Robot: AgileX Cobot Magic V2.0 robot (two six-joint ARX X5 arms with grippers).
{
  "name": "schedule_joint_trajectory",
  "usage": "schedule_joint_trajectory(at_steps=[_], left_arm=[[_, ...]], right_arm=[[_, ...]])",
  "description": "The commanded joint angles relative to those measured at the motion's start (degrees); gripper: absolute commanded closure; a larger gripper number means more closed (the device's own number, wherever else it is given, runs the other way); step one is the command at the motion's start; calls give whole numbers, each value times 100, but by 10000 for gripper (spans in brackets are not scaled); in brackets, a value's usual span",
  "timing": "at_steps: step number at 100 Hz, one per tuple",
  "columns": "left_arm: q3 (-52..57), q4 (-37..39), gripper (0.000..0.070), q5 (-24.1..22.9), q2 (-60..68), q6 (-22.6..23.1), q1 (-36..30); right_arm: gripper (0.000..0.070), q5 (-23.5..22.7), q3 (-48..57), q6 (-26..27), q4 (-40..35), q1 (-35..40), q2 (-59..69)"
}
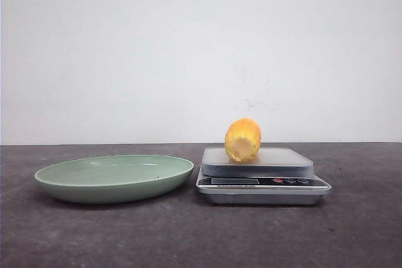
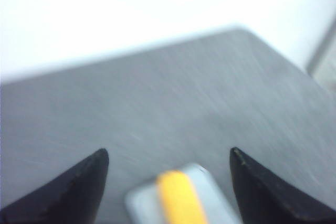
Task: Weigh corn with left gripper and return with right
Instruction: 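Lower the corn onto the scale, open the left gripper and withdraw, then lower the right gripper onto the corn on the scale and close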
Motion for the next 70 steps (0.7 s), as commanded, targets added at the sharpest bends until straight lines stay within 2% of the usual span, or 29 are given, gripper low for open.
schedule_joint_trajectory(at_steps=[1, 13, 23, 29, 37, 45, 70], left_arm=[[61, -452, 265, -149, -415, 184, 83], [46, -1217, 265, -533, -1357, 214, 302], [-46, -1786, 271, -848, -2094, 173, 352], [-153, -2068, 289, -872, -2481, 74, 352], [-361, -2557, 347, -874, -3025, -90, 350], [-608, -2973, 351, -885, -3508, -356, 350], [-1932, -3220, 349, -931, -4940, -905, 350]], right_arm=[[257, -26, 116, -61, 111, 105, 149], [224, -17, 116, -37, 293, 413, 442], [223, 13, 118, 83, 564, 776, 798], [222, 61, 118, 146, 763, 1014, 1040], [222, 293, 118, 232, 1043, 1351, 1394], [222, 542, 118, 323, 1305, 1694, 1781], [176, 1167, 118, 485, 1934, 2439, 3060]])
